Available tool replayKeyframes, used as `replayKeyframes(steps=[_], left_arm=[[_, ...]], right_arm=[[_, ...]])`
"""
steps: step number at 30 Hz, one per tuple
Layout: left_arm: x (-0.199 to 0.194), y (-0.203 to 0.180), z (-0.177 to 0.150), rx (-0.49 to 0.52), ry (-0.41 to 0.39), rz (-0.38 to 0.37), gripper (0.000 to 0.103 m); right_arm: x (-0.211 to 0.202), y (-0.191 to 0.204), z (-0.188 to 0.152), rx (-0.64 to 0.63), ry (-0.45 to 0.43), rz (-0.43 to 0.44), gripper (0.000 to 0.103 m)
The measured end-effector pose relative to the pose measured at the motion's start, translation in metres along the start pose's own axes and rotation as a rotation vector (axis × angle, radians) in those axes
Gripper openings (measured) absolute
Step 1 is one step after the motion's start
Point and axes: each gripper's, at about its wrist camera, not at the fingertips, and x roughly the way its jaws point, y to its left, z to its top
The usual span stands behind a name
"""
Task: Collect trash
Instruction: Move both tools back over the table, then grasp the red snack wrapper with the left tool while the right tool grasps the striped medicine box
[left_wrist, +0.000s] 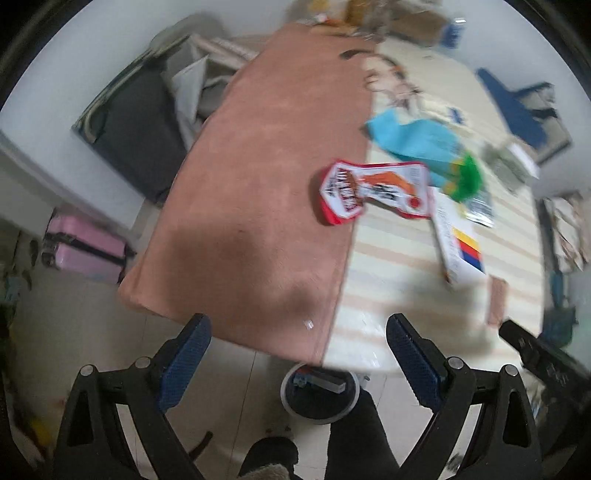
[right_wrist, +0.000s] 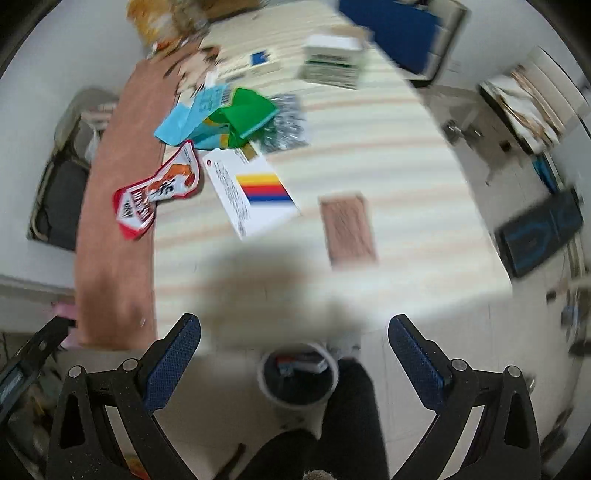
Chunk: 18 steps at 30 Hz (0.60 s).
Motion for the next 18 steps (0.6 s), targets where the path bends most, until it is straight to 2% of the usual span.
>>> replayKeyframes(steps=[4,7,9,10,12,15,17,18], left_arm=[[0.033,-0.001,0.030,-0.069,0.076,0.060,0.097],[0.052,-0.005,0.048,-0.080,0.094,0.095,0.097],[0.061,-0.007,0.062,-0.082,0.092,0.091,0.097],[0.064,-0.009,0.069,-0.081,0.089,0.087,0.097],[0.071,-0.011,0.080,-0.082,0.083,0.063,0.096],[0.091,-0.016,0.100,-0.080,0.091,-0.014,0.096],[0.099,-0.018,0.108,-0.073,0.088,-0.046,0.080],[0.106,-0.020,0.112,-0.067,0.091,-0.061,0.076]], right_arm=[[0.063,0.028,0.053,-0.111,0.074,-0.014,0.102],[0.095,0.044,0.084,-0.174,0.097,-0.036,0.102],[0.109,0.046,0.094,-0.185,0.121,-0.035,0.094],[0.108,0.047,0.095,-0.190,0.112,-0.036,0.092],[0.105,0.046,0.093,-0.213,0.096,-0.055,0.082],[0.100,0.029,0.082,-0.195,0.118,-0.046,0.082],[0.096,0.010,0.076,-0.165,0.132,-0.038,0.081],[0.095,0.003,0.075,-0.149,0.135,-0.038,0.081]])
